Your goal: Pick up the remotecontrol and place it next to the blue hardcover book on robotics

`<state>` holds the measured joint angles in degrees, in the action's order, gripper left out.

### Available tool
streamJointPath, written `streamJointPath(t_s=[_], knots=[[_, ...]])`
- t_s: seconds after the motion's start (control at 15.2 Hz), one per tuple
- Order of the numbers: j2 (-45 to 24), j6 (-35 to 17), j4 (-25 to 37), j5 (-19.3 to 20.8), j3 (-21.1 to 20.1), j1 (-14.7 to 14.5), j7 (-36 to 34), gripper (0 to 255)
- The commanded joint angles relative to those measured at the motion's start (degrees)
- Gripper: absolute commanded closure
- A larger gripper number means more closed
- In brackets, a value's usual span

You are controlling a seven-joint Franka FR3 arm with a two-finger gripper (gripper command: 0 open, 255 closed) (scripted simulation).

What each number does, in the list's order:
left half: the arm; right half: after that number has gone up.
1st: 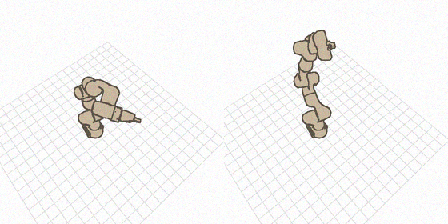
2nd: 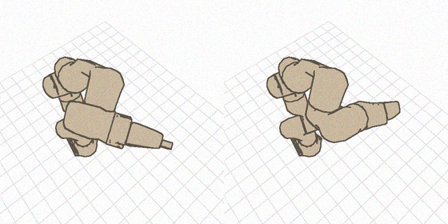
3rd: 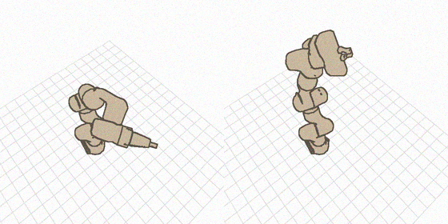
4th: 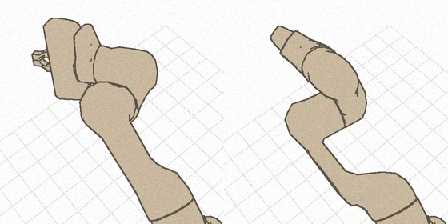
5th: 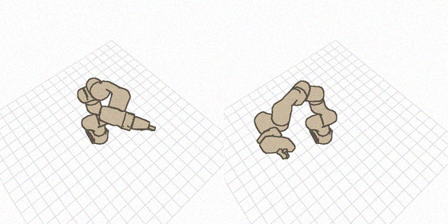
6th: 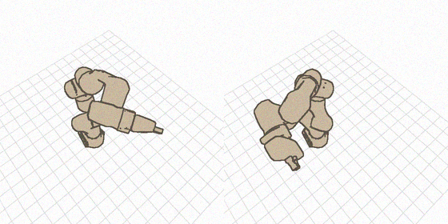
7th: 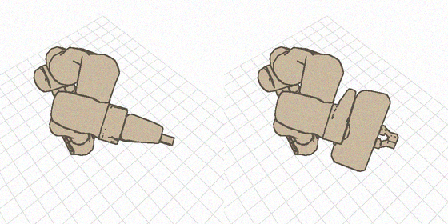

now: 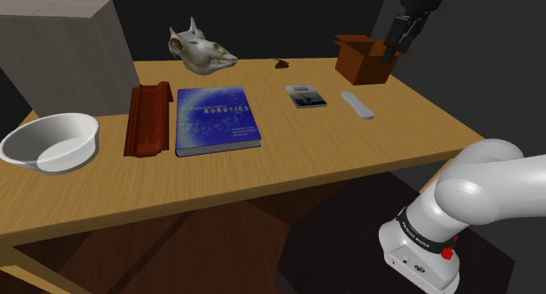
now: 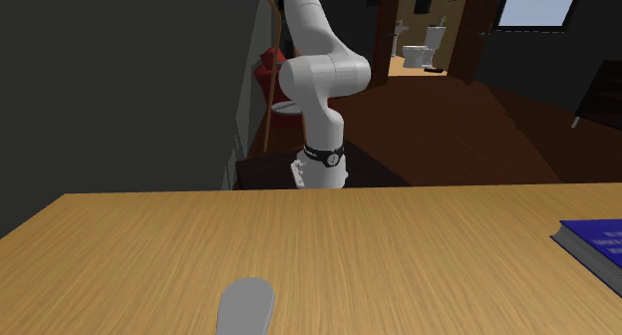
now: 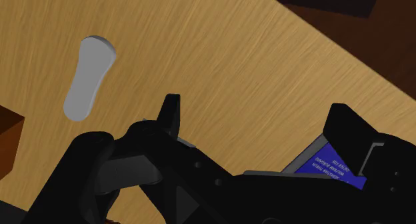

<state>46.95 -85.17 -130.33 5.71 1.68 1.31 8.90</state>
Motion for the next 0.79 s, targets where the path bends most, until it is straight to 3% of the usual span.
streamJointPath(t_s=[0.0,0.73], knots=[[0.0,0.0,0.0,0.0,0.0,0.0,0.0,0],[-13.47,-17.29,-3.85,2.82,8.83,3.98,1.97,0]])
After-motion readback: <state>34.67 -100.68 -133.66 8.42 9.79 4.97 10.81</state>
